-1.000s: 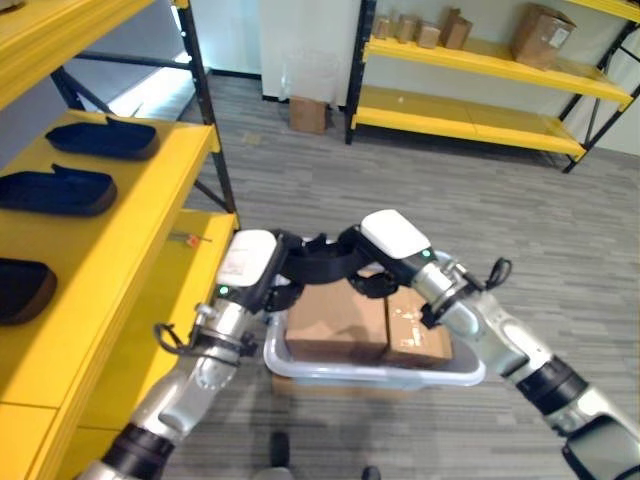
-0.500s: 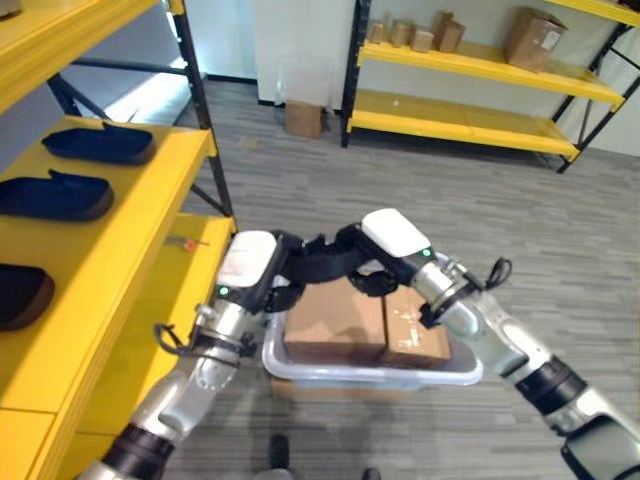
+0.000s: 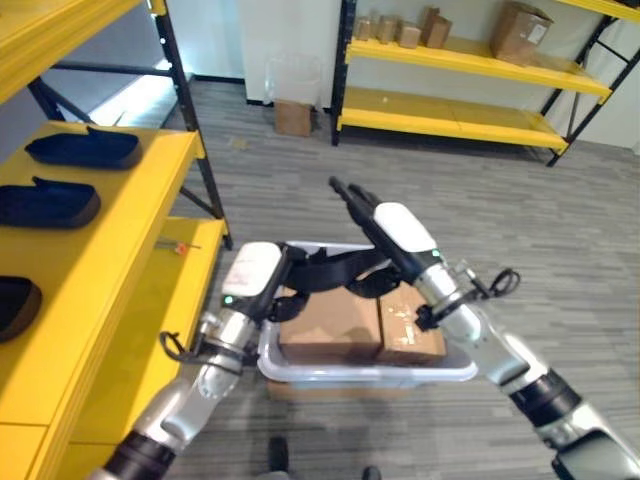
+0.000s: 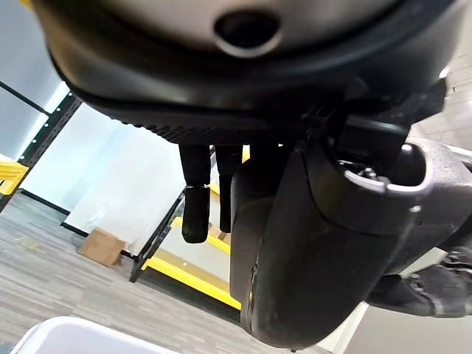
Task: Move parts from the plastic box to the shelf.
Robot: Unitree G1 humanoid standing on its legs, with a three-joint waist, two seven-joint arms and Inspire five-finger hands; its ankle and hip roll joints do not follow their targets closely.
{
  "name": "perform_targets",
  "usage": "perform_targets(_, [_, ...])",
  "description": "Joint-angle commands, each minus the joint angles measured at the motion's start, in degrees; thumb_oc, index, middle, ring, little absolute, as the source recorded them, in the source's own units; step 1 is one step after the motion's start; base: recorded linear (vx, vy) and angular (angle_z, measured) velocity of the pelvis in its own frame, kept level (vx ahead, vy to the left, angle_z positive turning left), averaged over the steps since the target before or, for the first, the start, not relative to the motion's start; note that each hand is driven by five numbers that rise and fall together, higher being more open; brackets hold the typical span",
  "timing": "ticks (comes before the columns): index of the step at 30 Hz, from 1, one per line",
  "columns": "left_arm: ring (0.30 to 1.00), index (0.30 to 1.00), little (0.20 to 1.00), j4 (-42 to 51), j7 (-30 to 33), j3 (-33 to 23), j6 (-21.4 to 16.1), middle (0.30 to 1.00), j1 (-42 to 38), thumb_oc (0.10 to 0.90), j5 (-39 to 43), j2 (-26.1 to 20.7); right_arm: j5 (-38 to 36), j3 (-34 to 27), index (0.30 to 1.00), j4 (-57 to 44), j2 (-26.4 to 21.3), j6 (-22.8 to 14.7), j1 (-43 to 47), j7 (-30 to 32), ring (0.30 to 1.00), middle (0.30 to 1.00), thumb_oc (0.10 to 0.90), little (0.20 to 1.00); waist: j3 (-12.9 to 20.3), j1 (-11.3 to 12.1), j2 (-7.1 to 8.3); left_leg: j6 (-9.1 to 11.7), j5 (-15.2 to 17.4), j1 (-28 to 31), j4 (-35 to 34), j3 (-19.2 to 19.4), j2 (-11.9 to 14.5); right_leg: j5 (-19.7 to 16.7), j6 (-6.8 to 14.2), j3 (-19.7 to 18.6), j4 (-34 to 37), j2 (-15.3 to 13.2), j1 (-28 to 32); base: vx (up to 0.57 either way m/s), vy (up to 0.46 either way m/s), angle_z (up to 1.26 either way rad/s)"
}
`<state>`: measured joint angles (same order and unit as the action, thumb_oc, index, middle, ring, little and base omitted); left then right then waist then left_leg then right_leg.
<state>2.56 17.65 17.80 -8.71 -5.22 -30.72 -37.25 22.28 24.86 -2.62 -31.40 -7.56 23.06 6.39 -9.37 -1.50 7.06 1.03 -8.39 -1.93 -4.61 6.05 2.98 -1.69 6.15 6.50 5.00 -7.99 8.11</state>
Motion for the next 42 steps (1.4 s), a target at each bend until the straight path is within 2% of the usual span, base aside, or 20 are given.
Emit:
perform_targets(1, [0.3,0.3,0.3,0.78,3.59,-1.54,-3.47,0.3,-4.01,0.4,-1.62,1.33,-3.23,-6.73,1.0,-3.86,-1.38,-3.57,3.0,5.55,1.0,1.0,0.9,1.0,7.96,0.31,-1.29,1.04,7.28,6.09,-0.39,-1.49,3.66,-1.67,2.47,0.64,-1.58,-2.74,-3.64,0.0,0.0,0.0])
perform_targets(6, [0.3,0.3,0.3,0.76,3.59,-4.15,-3.28,0.3,-1.62,0.4,-2.62,0.8,-2.93,-11.33,1.0,-7.7,-3.58,-4.4,-3.94,5.09,1.0,1.0,0.9,1.0,7.91,-0.29,-1.4,1.02,7.23,6.05,-0.39,-1.21,3.76,-1.76,2.53,0.36,-1.69,-2.71,-3.97,0.0,-0.002,-0.04])
perform_targets(9, [0.3,0.3,0.3,0.47,3.9,-7.72,-3.0,0.3,1.4,0.4,-3.44,0.16,-2.83,-15.68,1.0,-10.23,-5.34,-5.41,-10.88,4.34,1.0,1.0,0.9,1.0,7.69,-0.89,-1.5,1.15,7.13,6.02,-0.39,-0.97,3.86,-1.84,2.55,0.15,-1.68,-2.64,-4.15,0.0,-0.011,-0.1])
perform_targets(16, [0.3,0.3,0.3,-1.22,4.97,-12.84,-2.5,0.3,5.55,0.4,-4.0,-0.61,-4.13,-19.82,1.0,-10.01,-5.14,-6.08,-18.47,3.51,1.0,1.0,0.9,1.0,7.47,-1.41,-2.2,1.42,7.56,6.42,-0.39,-0.72,4.08,-1.37,2.64,-0.27,-1.66,-2.46,-4.09,0.01,-0.009,-0.03])
perform_targets(24, [0.3,0.3,0.3,-0.33,6.42,-17.84,-2.15,0.3,9.47,0.4,-3.61,-0.52,-5.74,-20.57,1.0,-9.3,-3.21,-6.43,-20.45,3.09,1.0,1.0,0.9,1.0,7.05,-1.24,-3.26,1.9,7.04,6.59,-0.39,-0.79,4.88,-0.24,1.99,-0.3,-2.9,-1.76,-4.25,0.0,-0.042,-0.01])
perform_targets(29, [0.3,0.3,0.3,1.62,8.12,-20.76,-2.1,0.3,11.72,0.4,-5.31,-0.93,-5.35,-19.62,1.0,-9.25,-3.72,-7.03,-19.11,2.94,1.0,1.0,0.9,1.0,6.17,-0.96,-4.41,2.76,5.76,6.47,-0.39,-1.56,6.66,1.93,0.62,0.14,-5.35,0.04,-4.67,-0.03,-0.128,0.01])
perform_targets(37, [0.3,0.3,0.3,7.27,9.88,-24.17,-2.81,0.3,14.13,0.4,-5.54,-0.12,-5.24,-16.05,1.0,-10.88,-6.49,-8.22,-11.61,3.61,1.0,1.0,0.9,1.0,2.86,1.99,-5.61,5.23,1.19,3.34,1.37,-4.49,10.83,4.6,-2.69,2.14,-7.69,4.6,-5.61,-0.07,-0.194,0.04])
perform_targets(40, [0.3,0.3,0.3,8.76,10.44,-23.59,-3.06,0.3,13.41,0.4,-5.38,-0.03,-5.06,-14.37,1.0,-11.26,-7.2,-8.67,-8.06,4.4,1.0,1.0,0.9,1.0,1.31,3.23,-6.61,7.32,-3.49,0.98,-0.04,-6.93,11.83,5.34,-3.77,4.93,-7.41,5.93,-6.12,-0.13,-0.185,0.38])
perform_targets(42, [0.3,0.3,0.3,9.1,10.63,-22.24,-3.13,0.3,11.78,0.4,-5.04,0.1,-4.79,-13.64,1.0,-10.88,-7.59,-8.62,-6.08,5.28,1.0,1.0,0.9,1.0,0.31,3.4,-7.31,8.54,-7.06,-2.0,-0.37,-8.94,11.42,5.34,-4.23,7.61,-6.98,5.83,-6.7,-0.17,-0.089,0.61])
